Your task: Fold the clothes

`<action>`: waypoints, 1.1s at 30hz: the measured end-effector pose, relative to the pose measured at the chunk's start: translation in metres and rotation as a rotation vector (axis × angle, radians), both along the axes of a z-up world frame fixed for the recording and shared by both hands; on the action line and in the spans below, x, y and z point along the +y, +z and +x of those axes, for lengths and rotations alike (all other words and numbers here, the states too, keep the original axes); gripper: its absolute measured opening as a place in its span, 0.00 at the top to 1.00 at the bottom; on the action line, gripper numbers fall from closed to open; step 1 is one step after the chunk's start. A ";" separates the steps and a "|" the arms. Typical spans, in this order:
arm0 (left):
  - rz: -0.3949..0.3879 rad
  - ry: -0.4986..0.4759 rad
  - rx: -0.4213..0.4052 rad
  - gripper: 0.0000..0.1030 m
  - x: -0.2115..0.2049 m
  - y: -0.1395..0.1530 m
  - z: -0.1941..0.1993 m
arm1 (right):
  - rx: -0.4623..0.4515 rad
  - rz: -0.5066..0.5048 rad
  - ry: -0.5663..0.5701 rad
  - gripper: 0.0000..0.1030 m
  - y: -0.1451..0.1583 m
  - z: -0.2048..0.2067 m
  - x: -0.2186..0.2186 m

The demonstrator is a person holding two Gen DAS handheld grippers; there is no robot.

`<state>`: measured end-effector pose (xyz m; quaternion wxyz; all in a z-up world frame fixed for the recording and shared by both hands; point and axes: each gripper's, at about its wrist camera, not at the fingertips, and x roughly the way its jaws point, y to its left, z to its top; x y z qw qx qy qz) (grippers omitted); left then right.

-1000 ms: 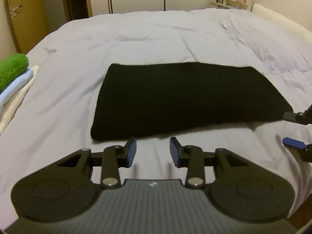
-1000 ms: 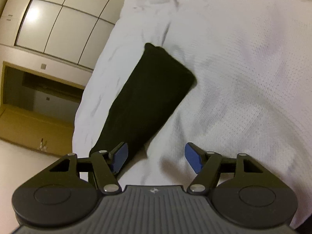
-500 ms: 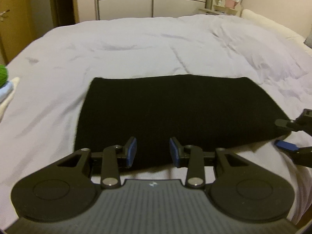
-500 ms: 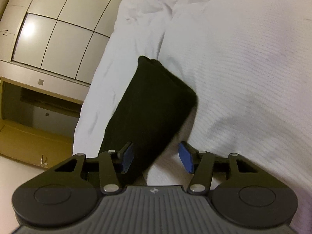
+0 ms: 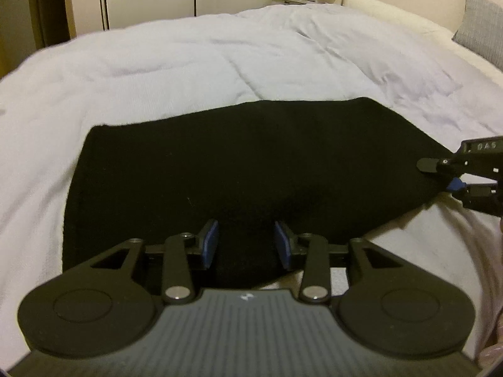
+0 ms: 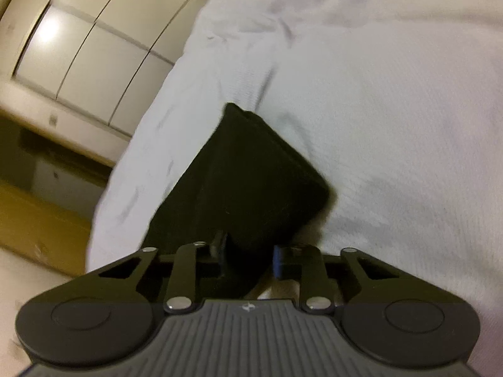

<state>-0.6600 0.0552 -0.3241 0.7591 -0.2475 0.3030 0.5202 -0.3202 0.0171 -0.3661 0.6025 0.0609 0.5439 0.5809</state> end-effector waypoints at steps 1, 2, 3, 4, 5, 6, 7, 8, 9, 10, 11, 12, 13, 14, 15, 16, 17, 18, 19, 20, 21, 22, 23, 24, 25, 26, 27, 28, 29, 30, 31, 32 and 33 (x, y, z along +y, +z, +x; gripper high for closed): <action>-0.011 -0.001 -0.016 0.66 0.001 0.000 -0.003 | -0.077 0.020 0.019 0.77 0.009 -0.009 0.000; -0.022 -0.001 -0.037 0.66 0.003 0.001 -0.006 | -0.154 0.039 0.038 0.77 0.018 -0.017 0.000; -0.033 -0.001 -0.062 0.66 0.003 0.002 -0.011 | -0.231 0.059 0.058 0.78 0.027 -0.026 0.000; -0.043 0.000 -0.088 0.67 0.004 0.004 -0.017 | -0.308 0.078 0.077 0.78 0.036 -0.035 0.000; -0.051 0.005 -0.116 0.69 0.005 0.006 -0.024 | -0.383 0.117 0.098 0.79 0.046 -0.045 -0.002; -0.057 0.015 -0.145 0.69 0.006 0.009 -0.032 | -0.459 0.155 0.119 0.79 0.056 -0.056 -0.004; -0.062 0.033 -0.174 0.69 0.006 0.011 -0.042 | -0.534 0.194 0.140 0.79 0.065 -0.067 -0.006; -0.064 0.054 -0.205 0.69 0.006 0.014 -0.053 | -0.600 0.232 0.161 0.80 0.073 -0.079 -0.006; -0.068 0.075 -0.234 0.69 0.005 0.015 -0.064 | -0.666 0.275 0.186 0.80 0.080 -0.092 -0.008; -0.073 0.097 -0.264 0.70 0.005 0.016 -0.075 | -0.737 0.321 0.216 0.80 0.085 -0.107 -0.011; -0.080 0.118 -0.296 0.70 0.005 0.016 -0.086 | -0.801 0.364 0.247 0.80 0.089 -0.122 -0.016; -0.088 0.132 -0.324 0.70 0.005 0.015 -0.095 | -0.864 0.407 0.284 0.80 0.090 -0.138 -0.020; -0.096 0.146 -0.350 0.70 0.005 0.013 -0.103 | -0.927 0.450 0.333 0.80 0.088 -0.156 -0.024; -0.100 0.161 -0.361 0.70 0.005 0.012 -0.110 | -0.982 0.489 0.380 0.81 0.085 -0.172 -0.030; -0.100 0.176 -0.357 0.70 0.005 0.011 -0.114 | -1.032 0.525 0.427 0.81 0.080 -0.188 -0.037; -0.099 0.191 -0.353 0.70 0.006 0.010 -0.118 | -1.081 0.561 0.474 0.81 0.075 -0.203 -0.045; -0.099 0.209 -0.353 0.70 0.007 0.010 -0.122 | -1.111 0.587 0.520 0.82 0.069 -0.216 -0.050; -0.098 0.218 -0.367 0.70 0.007 0.010 -0.127 | -1.139 0.607 0.568 0.82 0.061 -0.229 -0.055; -0.097 0.227 -0.380 0.69 0.007 0.010 -0.133 | -1.166 0.626 0.616 0.82 0.053 -0.242 -0.060; -0.097 0.232 -0.397 0.69 0.008 0.009 -0.138 | -1.177 0.632 0.658 0.83 0.046 -0.252 -0.062; -0.103 0.233 -0.411 0.68 0.008 0.008 -0.141 | -1.188 0.638 0.700 0.83 0.038 -0.261 -0.064; -0.110 0.235 -0.426 0.68 0.009 0.007 -0.145 | -1.201 0.624 0.757 0.83 0.028 -0.272 -0.065; -0.125 0.232 -0.446 0.67 0.009 0.004 -0.146 | -1.219 0.616 0.790 0.83 0.019 -0.279 -0.064; -0.137 0.233 -0.463 0.67 0.008 0.001 -0.148 | -1.237 0.606 0.823 0.83 0.010 -0.287 -0.063; -0.149 0.234 -0.480 0.67 0.008 -0.002 -0.149 | -1.274 0.593 0.856 0.83 0.001 -0.295 -0.060; -0.154 0.234 -0.501 0.67 0.007 -0.004 -0.151 | -1.319 0.593 0.869 0.77 -0.004 -0.300 -0.061; -0.160 0.236 -0.522 0.67 0.007 -0.006 -0.153 | -1.324 0.595 0.883 0.72 -0.004 -0.301 -0.059; -0.166 0.239 -0.546 0.67 0.006 -0.007 -0.155 | -1.328 0.597 0.897 0.64 -0.004 -0.302 -0.058; -0.174 0.244 -0.572 0.67 0.006 -0.008 -0.158 | -1.293 0.596 0.911 0.51 0.000 -0.299 -0.056; -0.180 0.249 -0.595 0.67 0.004 -0.009 -0.160 | -1.257 0.596 0.925 0.48 0.005 -0.297 -0.053; -0.186 0.252 -0.618 0.67 0.004 -0.009 -0.164 | -1.202 0.604 0.921 0.47 0.013 -0.291 -0.048; -0.193 0.255 -0.642 0.66 0.004 -0.009 -0.168 | -1.147 0.604 0.902 0.47 0.021 -0.281 -0.049; -0.198 0.261 -0.667 0.66 0.004 -0.009 -0.171 | -1.071 0.596 0.868 0.47 0.031 -0.268 -0.048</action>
